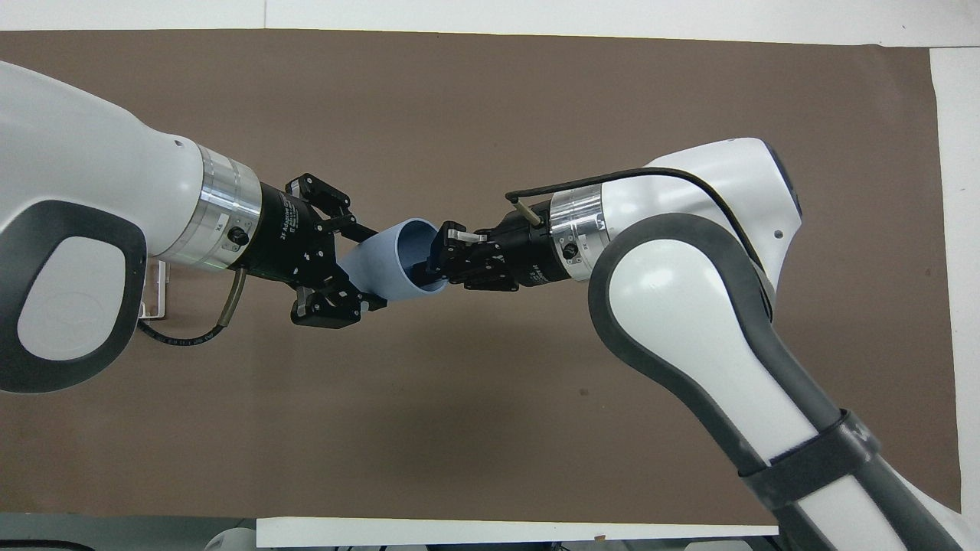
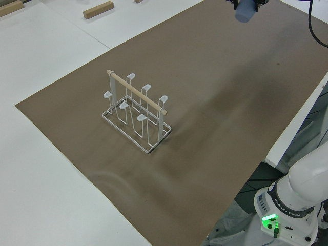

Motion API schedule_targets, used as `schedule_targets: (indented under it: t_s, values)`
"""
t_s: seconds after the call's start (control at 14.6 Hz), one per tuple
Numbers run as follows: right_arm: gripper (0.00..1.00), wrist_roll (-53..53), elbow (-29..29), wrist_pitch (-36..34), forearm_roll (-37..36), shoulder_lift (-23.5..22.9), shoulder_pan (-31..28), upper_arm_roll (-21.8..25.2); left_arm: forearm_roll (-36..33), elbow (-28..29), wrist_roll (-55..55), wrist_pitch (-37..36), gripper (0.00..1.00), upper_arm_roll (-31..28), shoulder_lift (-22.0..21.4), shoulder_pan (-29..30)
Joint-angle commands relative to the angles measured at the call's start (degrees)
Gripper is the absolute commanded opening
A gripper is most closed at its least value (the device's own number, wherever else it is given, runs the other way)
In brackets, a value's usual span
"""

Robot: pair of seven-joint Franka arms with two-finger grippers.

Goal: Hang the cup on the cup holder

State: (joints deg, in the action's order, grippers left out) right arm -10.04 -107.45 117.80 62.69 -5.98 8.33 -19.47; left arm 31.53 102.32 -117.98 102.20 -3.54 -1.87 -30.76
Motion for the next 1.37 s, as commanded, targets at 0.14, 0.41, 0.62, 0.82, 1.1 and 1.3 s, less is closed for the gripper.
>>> schedule_targets:
  t_s: [0.14, 0.41, 0.62, 0.82, 1.1, 1.3]
  values:
    - [0.53, -0.68, -0.04, 0.94, 1.2, 0.44, -1.21, -0.48, 0.73, 2.36, 1.09, 2.04, 0.0, -0.32, -1.91, -0.8]
    - [1.0, 0.19, 0.75, 3.93, -1.86, 1.93, -6.81, -0.04, -6.88, 1.75, 0.56, -1.65, 0.0, -0.68, -1.56, 2.1]
    - [0.99, 0.89, 0.84, 3.15, -14.92, 4.83, -14.63, -0.04, -17.61, 1.92, -1.11, -4.81, 0.0, -0.68, -1.65, 3.33]
    - [0.99, 2.74, 4.08, -4.82, -34.67, 7.03, -19.39, 0.05, -32.96, 1.83, -1.11, -7.36, 0.0, -0.68, -1.73, 3.77]
    - [1.0, 3.0, 12.96, -22.14, -59.56, 7.03, -21.96, -0.13, -62.67, 2.01, -1.11, -13.95, 0.0, -0.5, 4.4, 1.23]
    - [1.0, 4.84, 18.66, -33.38, -64.45, 4.94, -19.87, 3.27, -79.73, 2.36, -1.28, -18.43, 0.0, -0.5, 9.06, 1.31]
